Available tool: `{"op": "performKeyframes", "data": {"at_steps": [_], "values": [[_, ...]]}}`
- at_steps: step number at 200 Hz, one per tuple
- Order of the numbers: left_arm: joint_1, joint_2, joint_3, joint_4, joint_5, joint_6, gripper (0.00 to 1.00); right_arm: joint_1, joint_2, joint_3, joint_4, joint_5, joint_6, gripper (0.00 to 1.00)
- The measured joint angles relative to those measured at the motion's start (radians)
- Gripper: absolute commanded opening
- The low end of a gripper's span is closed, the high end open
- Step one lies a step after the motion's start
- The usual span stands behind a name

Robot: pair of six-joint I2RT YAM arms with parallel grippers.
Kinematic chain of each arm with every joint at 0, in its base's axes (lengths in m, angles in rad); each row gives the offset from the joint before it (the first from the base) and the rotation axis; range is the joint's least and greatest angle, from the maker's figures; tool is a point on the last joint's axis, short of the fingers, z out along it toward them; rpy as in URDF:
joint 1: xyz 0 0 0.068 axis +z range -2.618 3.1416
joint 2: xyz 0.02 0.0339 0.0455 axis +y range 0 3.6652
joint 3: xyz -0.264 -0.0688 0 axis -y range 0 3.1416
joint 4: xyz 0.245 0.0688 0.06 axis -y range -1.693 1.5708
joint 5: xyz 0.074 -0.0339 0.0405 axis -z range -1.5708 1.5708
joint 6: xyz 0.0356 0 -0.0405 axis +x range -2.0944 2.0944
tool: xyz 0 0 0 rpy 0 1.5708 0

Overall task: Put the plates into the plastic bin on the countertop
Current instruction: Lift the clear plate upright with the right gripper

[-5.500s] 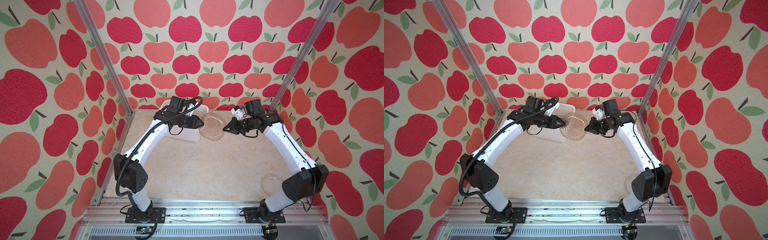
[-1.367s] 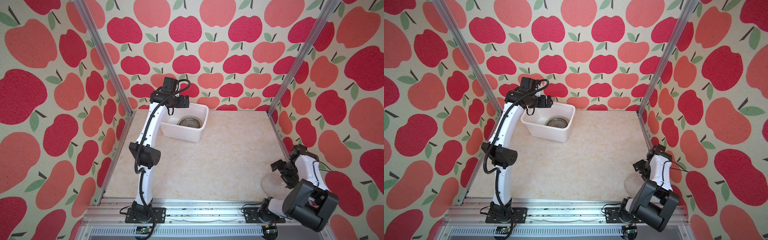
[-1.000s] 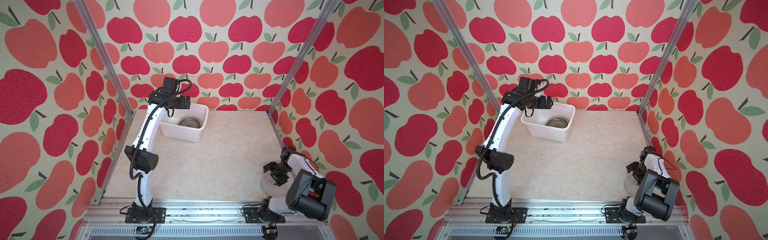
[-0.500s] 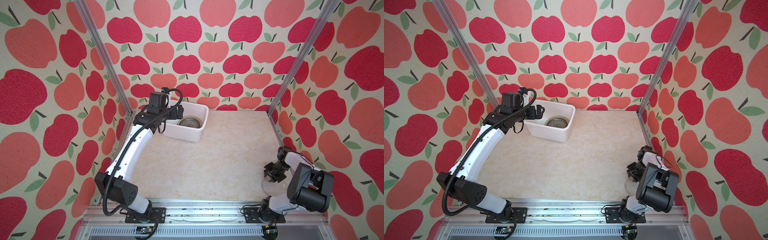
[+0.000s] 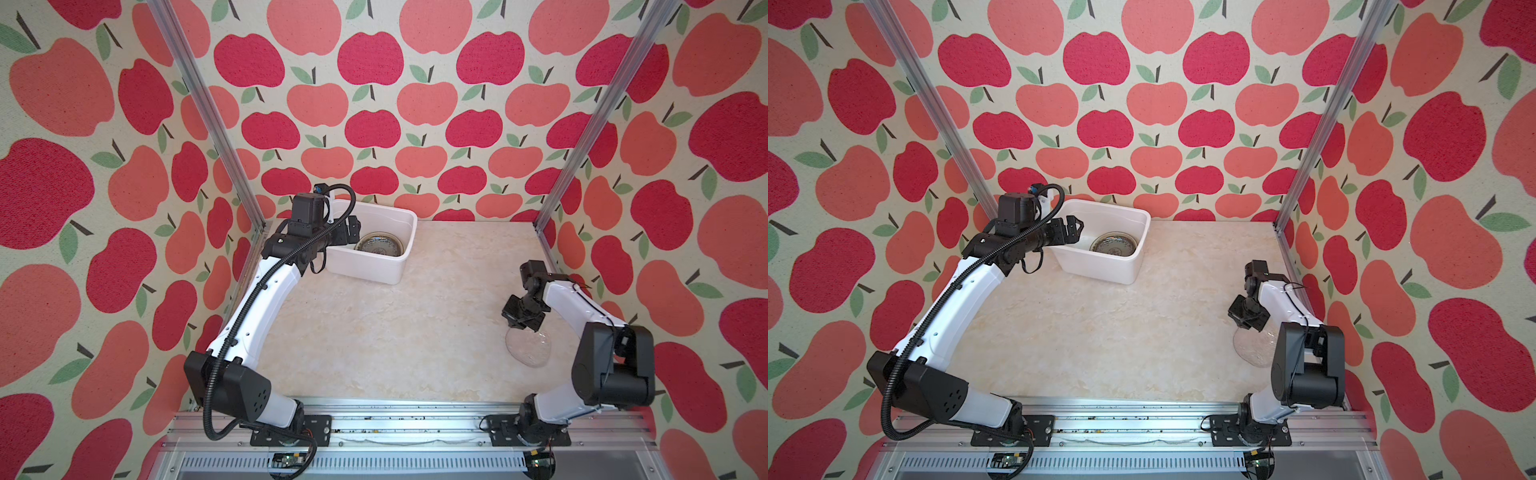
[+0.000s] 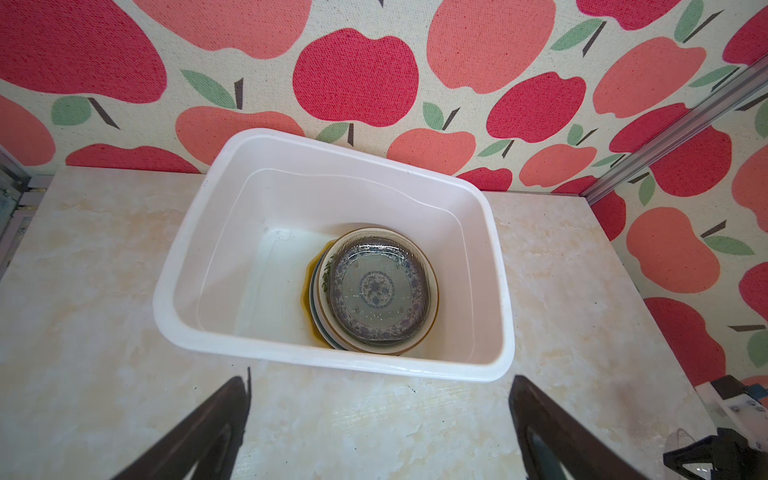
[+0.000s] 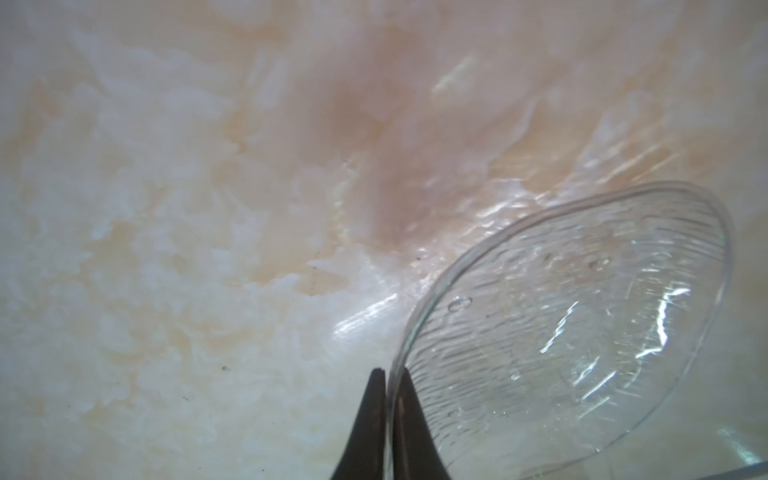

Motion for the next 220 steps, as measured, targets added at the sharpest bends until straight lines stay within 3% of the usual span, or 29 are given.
{"op": "performKeyframes", "data": {"at_steps": [33,76,101,136,159,197,220], "values": [[0.000,-0.002,-0.020,0.011,0.016,-0.016,0.99,0.205,0.158,0.152,0.029,-0.077,-0.010,0.00],[0.000,-0.027,-0.059,0.018,0.022,-0.023,0.99,0.487,0.443,0.483,-0.020,-0.113,-0.099,0.05],[0.000,-0.049,-0.069,0.023,0.021,-0.023,0.99,0.569,0.514,0.583,-0.060,-0.119,-0.149,0.23],[0.011,-0.118,-0.164,0.102,0.062,-0.022,0.99,0.537,0.504,0.581,-0.075,-0.150,-0.203,0.43],[0.060,-0.141,-0.201,0.135,0.118,-0.051,0.99,0.469,0.444,0.541,-0.072,-0.192,-0.228,0.44],[0.215,-0.142,-0.254,0.240,0.315,-0.180,0.99,0.331,0.306,0.453,-0.051,-0.235,-0.280,0.46],[0.219,-0.138,-0.274,0.259,0.387,-0.232,0.99,0.250,0.269,0.377,-0.038,-0.252,-0.305,0.49]]}}
